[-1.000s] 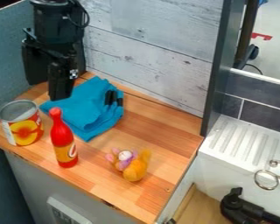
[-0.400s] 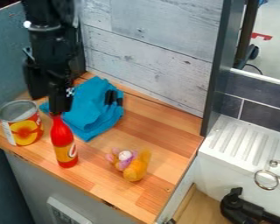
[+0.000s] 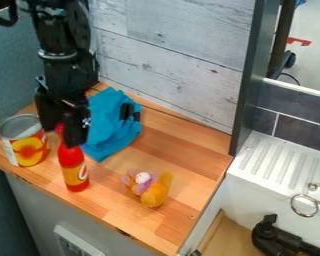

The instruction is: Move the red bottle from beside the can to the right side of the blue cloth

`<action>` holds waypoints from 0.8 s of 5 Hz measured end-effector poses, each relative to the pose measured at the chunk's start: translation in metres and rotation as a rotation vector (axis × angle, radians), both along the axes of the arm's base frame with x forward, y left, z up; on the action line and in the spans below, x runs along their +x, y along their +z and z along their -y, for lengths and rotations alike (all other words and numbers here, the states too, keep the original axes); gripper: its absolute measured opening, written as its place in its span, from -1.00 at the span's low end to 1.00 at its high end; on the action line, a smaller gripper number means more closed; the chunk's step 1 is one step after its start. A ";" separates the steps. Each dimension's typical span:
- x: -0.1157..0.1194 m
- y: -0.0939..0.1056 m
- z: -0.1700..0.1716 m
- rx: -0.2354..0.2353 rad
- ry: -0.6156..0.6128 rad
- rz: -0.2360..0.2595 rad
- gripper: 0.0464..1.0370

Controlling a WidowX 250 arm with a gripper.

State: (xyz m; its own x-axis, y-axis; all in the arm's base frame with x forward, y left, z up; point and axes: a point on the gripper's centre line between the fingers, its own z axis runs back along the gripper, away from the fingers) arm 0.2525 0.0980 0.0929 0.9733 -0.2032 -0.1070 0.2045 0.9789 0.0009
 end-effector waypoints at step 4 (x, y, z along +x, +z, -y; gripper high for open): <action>-0.001 -0.008 0.000 -0.020 0.058 -0.084 -0.32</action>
